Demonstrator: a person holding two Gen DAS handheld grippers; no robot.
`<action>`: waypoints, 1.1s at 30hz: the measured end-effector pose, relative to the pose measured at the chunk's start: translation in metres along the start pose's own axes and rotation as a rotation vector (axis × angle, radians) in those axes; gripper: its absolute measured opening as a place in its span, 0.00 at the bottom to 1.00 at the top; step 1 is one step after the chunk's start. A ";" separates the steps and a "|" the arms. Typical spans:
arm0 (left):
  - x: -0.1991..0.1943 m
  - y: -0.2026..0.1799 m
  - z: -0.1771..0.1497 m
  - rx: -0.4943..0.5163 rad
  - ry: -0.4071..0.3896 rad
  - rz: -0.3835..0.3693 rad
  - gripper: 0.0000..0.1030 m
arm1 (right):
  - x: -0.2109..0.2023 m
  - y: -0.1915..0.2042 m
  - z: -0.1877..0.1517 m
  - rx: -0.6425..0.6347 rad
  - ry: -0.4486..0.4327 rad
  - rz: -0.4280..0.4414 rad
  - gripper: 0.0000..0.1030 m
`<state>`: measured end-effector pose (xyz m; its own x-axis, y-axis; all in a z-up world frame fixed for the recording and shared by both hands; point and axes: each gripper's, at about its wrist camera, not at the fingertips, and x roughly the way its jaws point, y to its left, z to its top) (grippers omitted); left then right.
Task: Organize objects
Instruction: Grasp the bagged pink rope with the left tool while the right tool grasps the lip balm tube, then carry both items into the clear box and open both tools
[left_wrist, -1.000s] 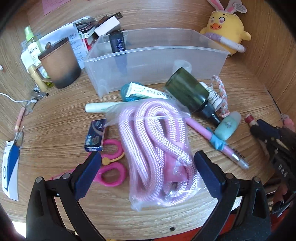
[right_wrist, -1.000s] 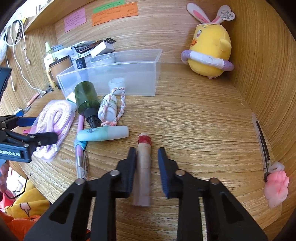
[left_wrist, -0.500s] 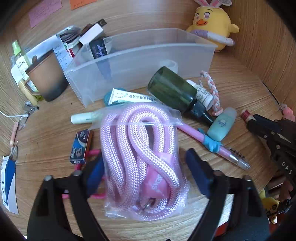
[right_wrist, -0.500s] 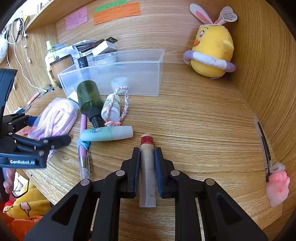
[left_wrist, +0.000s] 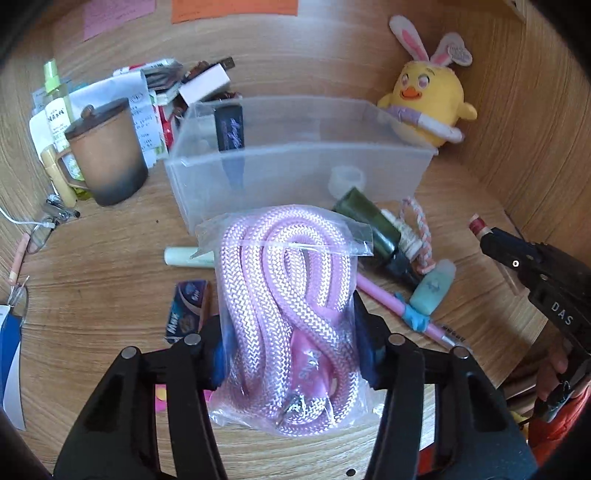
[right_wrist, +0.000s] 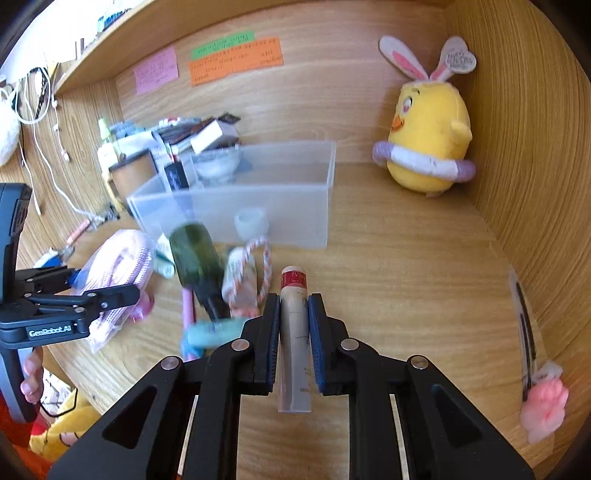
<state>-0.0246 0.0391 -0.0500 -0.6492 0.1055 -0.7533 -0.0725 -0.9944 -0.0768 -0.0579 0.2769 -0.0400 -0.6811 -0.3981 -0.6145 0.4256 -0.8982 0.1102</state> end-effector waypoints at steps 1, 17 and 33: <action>-0.004 0.002 0.003 -0.003 -0.012 -0.002 0.52 | 0.000 0.000 0.004 0.001 -0.006 0.002 0.14; -0.009 0.038 0.086 -0.032 -0.113 -0.027 0.52 | 0.014 0.012 0.081 -0.042 -0.101 0.036 0.14; 0.052 0.066 0.128 -0.058 -0.020 -0.049 0.52 | 0.070 0.010 0.115 -0.053 -0.008 0.037 0.14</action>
<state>-0.1600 -0.0202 -0.0109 -0.6613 0.1533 -0.7343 -0.0606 -0.9866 -0.1514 -0.1701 0.2188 0.0083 -0.6689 -0.4330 -0.6042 0.4817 -0.8716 0.0913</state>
